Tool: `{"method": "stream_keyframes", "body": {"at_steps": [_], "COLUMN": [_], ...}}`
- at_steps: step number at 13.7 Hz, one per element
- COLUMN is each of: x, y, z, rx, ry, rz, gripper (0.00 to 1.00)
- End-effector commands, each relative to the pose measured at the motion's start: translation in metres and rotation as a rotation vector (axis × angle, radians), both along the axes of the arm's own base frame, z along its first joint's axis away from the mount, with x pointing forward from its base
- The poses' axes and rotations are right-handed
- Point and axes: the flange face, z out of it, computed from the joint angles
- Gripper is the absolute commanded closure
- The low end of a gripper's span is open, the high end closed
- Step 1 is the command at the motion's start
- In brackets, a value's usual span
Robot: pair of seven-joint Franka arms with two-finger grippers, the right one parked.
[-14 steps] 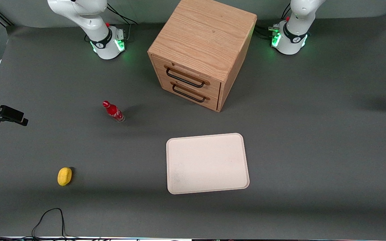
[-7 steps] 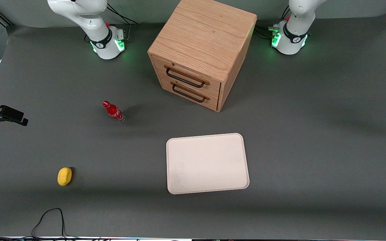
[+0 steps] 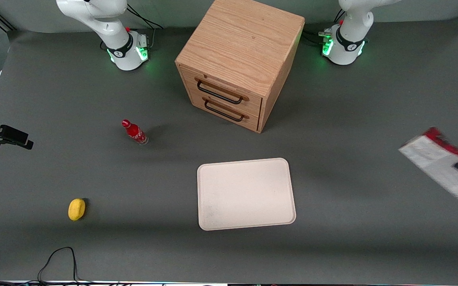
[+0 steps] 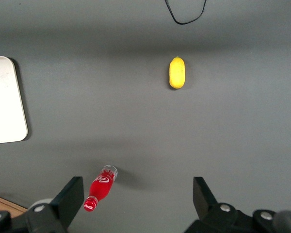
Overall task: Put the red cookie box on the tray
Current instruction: 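Lift the cookie box with the left gripper and carry it toward the tray, then lower the cookie box onto the white tray's edge with the left gripper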
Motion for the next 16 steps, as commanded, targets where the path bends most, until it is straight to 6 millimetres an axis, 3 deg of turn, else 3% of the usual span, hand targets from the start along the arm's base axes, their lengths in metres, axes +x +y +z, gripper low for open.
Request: {"method": "stream_keyframes", "body": {"at_steps": [1, 5, 7, 9, 14, 16], "x": [0.0, -0.019, -0.028, -0.039, -0.074, -0.083], "y": [-0.059, -0.146, -0.178, -0.213, -0.291, -0.308], "z": [0.001, 0.005, 0.004, 0.003, -0.003, -0.009], "rx": [0.003, -0.031, -0.04, -0.033, -0.022, -0.012], "ry": [0.006, 0.029, 0.031, 0.026, 0.046, 0.059], "rz": [-0.059, -0.216, -0.284, -0.474, -0.705, -0.754], "gripper": [1.0, 1.0, 1.0, 1.0, 1.0, 1.0]}}
